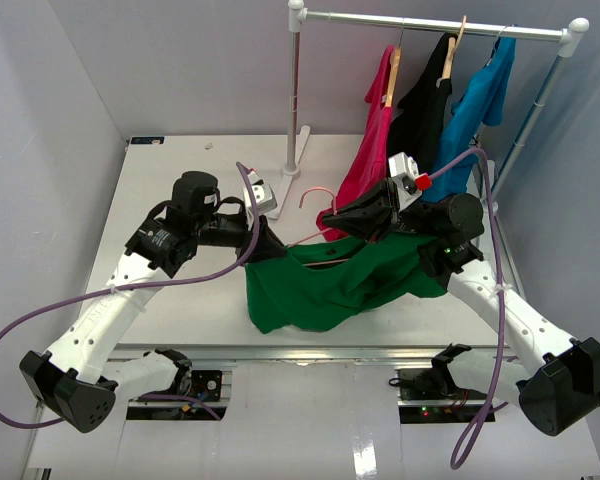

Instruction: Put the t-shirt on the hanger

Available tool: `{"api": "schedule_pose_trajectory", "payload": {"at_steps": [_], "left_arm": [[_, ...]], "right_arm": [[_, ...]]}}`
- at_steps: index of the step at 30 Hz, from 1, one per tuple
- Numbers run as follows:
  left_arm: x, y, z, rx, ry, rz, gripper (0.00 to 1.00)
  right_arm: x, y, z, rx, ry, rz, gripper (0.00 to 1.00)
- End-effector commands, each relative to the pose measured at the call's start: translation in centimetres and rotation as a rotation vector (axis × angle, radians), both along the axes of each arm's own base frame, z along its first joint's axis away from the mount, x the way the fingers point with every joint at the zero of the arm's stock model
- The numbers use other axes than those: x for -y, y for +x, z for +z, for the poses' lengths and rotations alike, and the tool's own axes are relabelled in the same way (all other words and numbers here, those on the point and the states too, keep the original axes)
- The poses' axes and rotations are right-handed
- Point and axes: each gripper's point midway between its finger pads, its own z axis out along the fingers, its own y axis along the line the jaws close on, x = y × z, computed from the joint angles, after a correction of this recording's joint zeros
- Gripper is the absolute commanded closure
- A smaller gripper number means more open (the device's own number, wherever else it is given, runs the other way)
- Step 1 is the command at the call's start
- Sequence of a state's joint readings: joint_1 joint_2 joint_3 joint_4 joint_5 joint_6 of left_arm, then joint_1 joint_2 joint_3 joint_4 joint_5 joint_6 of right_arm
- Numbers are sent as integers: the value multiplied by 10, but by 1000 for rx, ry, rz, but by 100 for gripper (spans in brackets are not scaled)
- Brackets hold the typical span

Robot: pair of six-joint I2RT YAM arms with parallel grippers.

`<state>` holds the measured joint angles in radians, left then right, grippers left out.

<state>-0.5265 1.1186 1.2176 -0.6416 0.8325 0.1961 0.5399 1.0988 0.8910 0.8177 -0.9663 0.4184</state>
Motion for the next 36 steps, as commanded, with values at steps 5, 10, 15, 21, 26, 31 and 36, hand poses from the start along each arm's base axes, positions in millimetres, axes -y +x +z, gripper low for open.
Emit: {"api": "schedule_pose_trajectory", "payload": {"at_steps": [5,10,15,21,26,31,36], "left_arm": [[21,-26,46,23,-205,-181,73],[20,-35,43,29,-210,-221,97],[18,-33,42,45,-204,-195,98],[19,-37,50,51,-219,-238,58],[22,-37,48,20,-218,-252,56],[22,-32,39,24,-207,-229,55],[31,-23,31,-1,-195,-205,56]], "right_arm": [[-8,-9,2,22,50,30,92],[-7,-9,5,26,71,21,92],[-6,-13,5,24,102,34,92],[-6,-12,4,20,115,36,92],[-8,-10,1,12,122,37,92],[-11,-8,-3,5,131,37,92],[-15,-10,-3,-9,159,62,92]]}}
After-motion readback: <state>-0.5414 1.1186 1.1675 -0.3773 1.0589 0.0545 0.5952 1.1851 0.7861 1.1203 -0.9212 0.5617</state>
